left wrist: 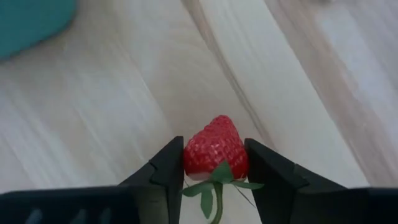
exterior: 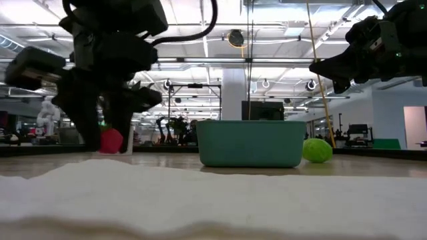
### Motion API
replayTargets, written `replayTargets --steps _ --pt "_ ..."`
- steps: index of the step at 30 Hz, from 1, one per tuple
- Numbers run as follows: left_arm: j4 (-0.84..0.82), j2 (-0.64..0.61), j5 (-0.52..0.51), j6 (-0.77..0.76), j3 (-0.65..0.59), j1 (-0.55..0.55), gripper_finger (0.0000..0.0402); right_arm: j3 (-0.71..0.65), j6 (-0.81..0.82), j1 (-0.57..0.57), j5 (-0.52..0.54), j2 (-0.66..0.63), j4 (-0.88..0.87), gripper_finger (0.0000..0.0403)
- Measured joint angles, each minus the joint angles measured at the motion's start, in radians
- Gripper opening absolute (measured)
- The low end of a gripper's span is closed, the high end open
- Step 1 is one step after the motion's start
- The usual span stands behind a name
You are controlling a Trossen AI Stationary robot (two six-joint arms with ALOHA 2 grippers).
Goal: Pick and placing Produce into tupperware
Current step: Put the red strawberry into the blue bin
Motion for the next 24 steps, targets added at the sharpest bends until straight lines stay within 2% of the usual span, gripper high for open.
replayTargets --steps 9,17,24 --pt "-0.079 -0.040 -0.040 0.021 0.054 0.039 0.0154 0.000 0.000 0.000 0.000 -0.001 0.000 0.0000" --pt "-0.157 -0.099 -0.041 0.052 0.111 0.073 0.0139 0.000 0.000 0.000 0.000 0.001 -0.006 0.0000" --pt "-0.167 -0.167 -0.048 0.071 0.140 0.118 0.0153 0.000 0.000 0.000 0.000 0.011 -0.007 0.0000"
